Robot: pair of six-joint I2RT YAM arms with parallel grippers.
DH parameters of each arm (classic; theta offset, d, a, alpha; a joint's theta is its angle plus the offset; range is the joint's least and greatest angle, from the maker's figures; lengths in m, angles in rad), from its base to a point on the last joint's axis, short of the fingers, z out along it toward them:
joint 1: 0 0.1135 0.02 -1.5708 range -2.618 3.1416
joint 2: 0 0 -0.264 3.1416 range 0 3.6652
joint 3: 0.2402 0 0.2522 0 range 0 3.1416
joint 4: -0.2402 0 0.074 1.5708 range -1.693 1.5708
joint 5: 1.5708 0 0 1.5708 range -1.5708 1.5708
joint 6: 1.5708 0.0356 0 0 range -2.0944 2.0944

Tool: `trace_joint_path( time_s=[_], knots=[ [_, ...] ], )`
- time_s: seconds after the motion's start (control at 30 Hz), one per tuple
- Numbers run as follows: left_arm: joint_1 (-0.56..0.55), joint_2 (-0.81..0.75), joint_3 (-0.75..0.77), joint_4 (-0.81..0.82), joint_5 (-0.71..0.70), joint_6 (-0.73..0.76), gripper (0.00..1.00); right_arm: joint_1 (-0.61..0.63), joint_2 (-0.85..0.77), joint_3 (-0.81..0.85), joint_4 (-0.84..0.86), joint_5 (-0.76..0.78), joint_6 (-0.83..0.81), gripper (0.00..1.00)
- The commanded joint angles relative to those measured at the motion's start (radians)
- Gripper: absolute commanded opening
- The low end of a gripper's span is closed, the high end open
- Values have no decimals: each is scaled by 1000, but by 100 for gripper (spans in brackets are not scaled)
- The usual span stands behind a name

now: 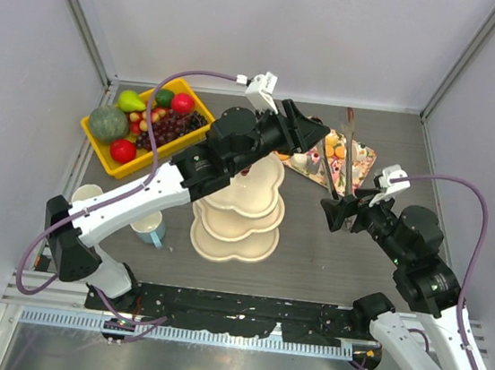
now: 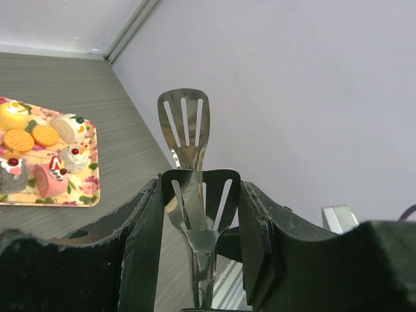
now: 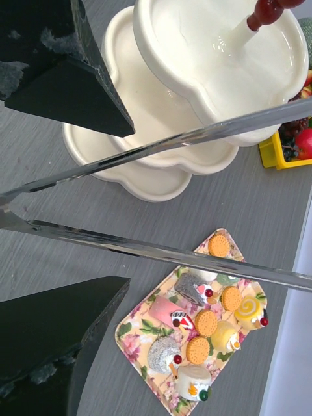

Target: Serve the afternoon tea

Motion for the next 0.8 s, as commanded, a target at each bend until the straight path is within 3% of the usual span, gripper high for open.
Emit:
trace_joint_path(
  time_s=[0.0, 0.13, 0.27, 0.33, 0.47, 0.57, 0.67, 0.77],
  knots=[
    [2, -50, 0, 101, 34, -40, 15, 5, 13, -7, 73, 0, -23, 96],
    [2, -55, -9, 110, 60, -60, 15, 5, 31, -5, 123, -73, -25, 100],
    [2, -49, -8, 112, 80, -72, 15, 5, 42, 3, 159, -115, -22, 88],
    [2, -46, -6, 112, 86, -72, 15, 5, 47, 9, 160, -112, -23, 77],
    [2, -44, -3, 104, 103, -66, 15, 5, 36, 9, 166, -102, -29, 46],
    [2, -47, -12, 95, 104, -59, 18, 5, 15, 1, 173, -101, -34, 36],
    [2, -50, -17, 75, 94, -46, 40, 5, -2, 1, 174, -99, -40, 26],
    [2, -50, -15, 40, 78, -39, 62, 5, -8, 1, 174, -99, -45, 23]
  ],
)
